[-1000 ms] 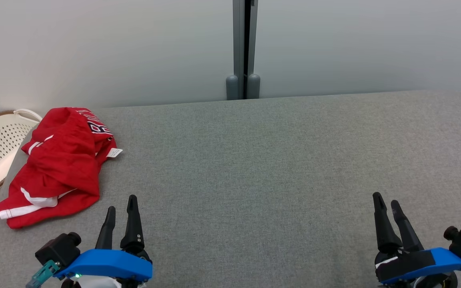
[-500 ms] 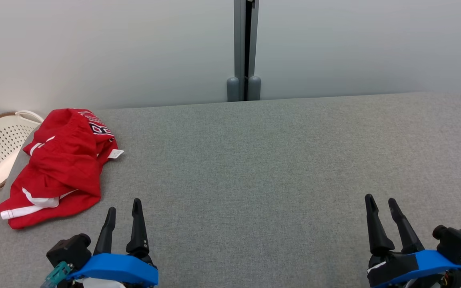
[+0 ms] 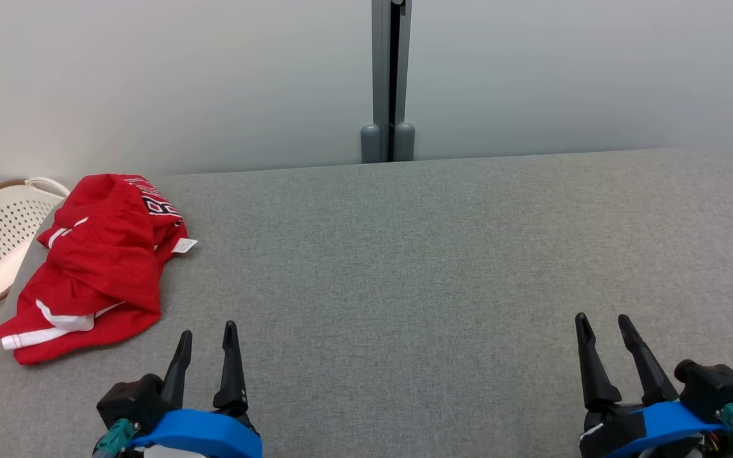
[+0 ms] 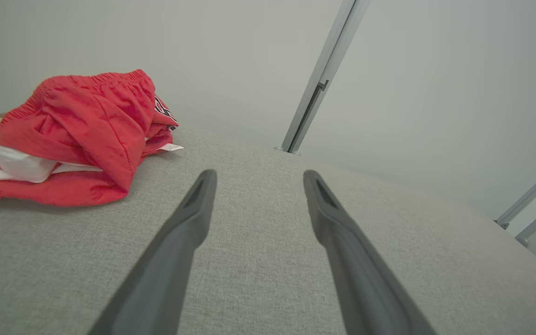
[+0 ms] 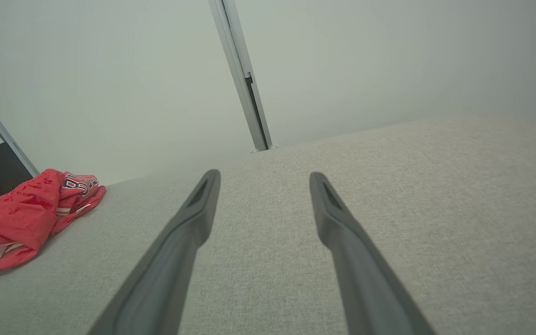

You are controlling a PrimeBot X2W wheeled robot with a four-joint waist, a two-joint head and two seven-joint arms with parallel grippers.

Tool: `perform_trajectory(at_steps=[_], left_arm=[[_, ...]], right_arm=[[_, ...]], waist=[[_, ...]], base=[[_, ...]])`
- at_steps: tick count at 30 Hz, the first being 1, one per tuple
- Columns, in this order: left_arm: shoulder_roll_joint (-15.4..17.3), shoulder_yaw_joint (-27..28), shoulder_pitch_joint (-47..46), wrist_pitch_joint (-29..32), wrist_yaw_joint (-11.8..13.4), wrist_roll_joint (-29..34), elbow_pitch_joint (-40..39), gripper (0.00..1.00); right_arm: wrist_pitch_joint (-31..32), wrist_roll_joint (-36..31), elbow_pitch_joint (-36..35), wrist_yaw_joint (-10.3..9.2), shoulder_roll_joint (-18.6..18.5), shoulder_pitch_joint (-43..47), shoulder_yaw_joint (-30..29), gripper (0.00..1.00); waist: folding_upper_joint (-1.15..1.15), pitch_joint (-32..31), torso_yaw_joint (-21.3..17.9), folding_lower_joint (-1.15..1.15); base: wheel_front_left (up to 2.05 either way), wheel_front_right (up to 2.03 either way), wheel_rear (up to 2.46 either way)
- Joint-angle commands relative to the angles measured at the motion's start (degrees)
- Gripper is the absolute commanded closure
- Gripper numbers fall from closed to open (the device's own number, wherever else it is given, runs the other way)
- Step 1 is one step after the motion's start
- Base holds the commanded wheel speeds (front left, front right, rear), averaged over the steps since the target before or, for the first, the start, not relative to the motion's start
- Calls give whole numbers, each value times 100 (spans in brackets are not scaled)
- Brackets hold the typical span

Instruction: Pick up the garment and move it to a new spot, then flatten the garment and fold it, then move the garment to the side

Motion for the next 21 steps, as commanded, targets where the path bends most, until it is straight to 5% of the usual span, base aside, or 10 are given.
perform_trajectory(at_steps=[1,21], left_arm=[[19,-37,-14,-55,22,161,21,0],[21,-151,-118,-295,106,892,376,0]], right_arm=[[-63,-187,-16,10,-46,-44,-14,0],[-300,-1089,133,13,-52,-80,-66,0]], waist=[[0,-1,-4,0],[0,-16,2,0]], base=[[0,0,0],[0,0,0]])
